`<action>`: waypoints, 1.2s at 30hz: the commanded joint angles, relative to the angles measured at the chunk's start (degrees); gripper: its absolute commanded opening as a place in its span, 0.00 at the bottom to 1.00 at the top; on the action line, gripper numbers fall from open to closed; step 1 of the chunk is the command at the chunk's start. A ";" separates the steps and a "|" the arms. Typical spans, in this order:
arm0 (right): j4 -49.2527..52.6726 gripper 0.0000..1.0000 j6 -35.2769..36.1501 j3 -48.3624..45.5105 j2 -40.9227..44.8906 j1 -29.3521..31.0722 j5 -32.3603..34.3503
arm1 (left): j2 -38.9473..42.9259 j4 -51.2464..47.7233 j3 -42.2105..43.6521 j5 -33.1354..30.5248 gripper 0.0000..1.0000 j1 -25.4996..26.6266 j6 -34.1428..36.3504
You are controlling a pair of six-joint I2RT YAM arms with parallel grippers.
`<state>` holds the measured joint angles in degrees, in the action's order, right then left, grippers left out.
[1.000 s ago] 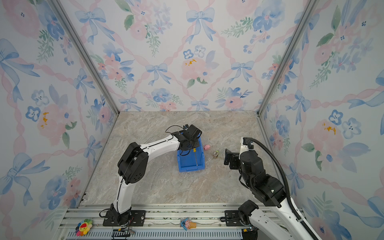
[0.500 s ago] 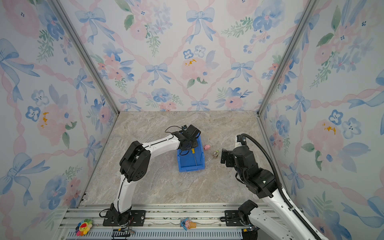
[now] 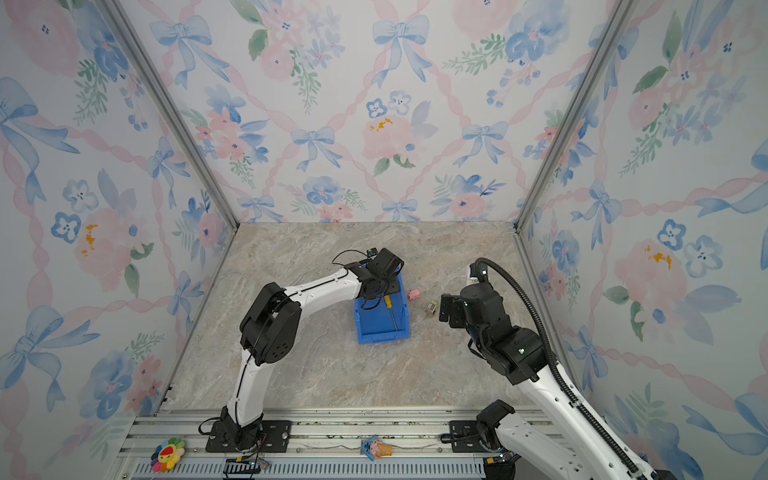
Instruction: Put the screwdriver in the bin
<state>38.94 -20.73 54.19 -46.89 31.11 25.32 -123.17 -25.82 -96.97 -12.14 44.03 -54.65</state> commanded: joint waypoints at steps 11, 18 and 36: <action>0.28 0.97 -3.41 0.69 0.08 -10.70 -2.45 | 7.03 0.01 -1.49 1.24 0.78 2.28 7.27; -0.53 0.97 -2.94 1.25 -1.09 -10.87 -3.26 | 9.17 -0.02 -0.22 0.95 0.80 2.64 8.07; -2.06 0.97 -2.80 -3.31 5.66 -12.09 -2.86 | 26.08 -0.10 12.13 -2.20 0.98 2.99 15.00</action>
<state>36.86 -23.59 52.56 -43.13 19.75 22.11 -99.72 -25.41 -87.81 -13.15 47.07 -42.76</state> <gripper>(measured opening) 0.967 0.975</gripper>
